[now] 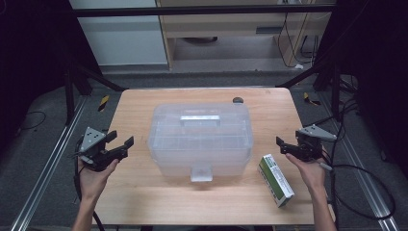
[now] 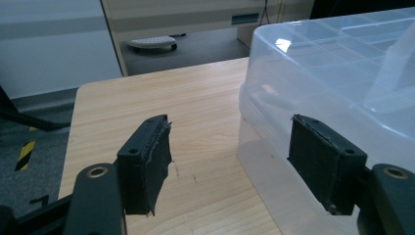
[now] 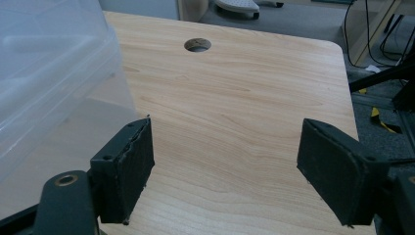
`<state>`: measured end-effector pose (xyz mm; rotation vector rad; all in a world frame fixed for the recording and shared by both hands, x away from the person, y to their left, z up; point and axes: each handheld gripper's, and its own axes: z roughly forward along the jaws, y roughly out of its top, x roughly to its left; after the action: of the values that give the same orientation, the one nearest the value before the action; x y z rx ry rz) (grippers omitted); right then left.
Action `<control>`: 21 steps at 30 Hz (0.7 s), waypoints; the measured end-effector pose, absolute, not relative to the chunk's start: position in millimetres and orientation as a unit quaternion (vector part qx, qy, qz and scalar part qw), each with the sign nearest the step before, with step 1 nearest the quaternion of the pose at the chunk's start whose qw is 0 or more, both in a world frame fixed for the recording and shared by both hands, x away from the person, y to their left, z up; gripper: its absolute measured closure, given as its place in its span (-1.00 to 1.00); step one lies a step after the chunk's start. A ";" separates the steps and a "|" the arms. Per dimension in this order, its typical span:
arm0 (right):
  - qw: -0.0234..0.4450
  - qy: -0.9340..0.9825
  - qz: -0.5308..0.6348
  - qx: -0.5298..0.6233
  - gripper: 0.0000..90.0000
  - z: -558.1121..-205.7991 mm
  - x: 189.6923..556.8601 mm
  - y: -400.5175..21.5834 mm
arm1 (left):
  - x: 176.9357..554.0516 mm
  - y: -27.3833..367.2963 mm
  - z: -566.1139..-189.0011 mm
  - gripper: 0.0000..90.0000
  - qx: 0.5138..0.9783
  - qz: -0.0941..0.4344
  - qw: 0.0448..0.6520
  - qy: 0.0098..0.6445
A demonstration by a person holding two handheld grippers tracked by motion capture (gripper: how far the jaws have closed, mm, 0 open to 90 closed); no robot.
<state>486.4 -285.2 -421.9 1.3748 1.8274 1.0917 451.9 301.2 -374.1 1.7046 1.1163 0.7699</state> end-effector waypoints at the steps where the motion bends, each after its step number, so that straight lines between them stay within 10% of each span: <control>1: 0.302 0.689 0.408 0.517 -0.53 -421.7 486.4 -285.3 | 451.3 300.7 -372.8 -0.31 0.694 0.314 0.464 0.453; 21: 0.304 0.701 0.401 0.506 -0.57 -419.1 486.2 -282.3 | 466.7 270.0 -329.5 -0.36 0.734 0.334 0.443 0.392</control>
<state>486.2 -282.3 -419.1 1.3410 1.8570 1.0618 466.7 270.0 -329.5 1.8205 0.9714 0.8286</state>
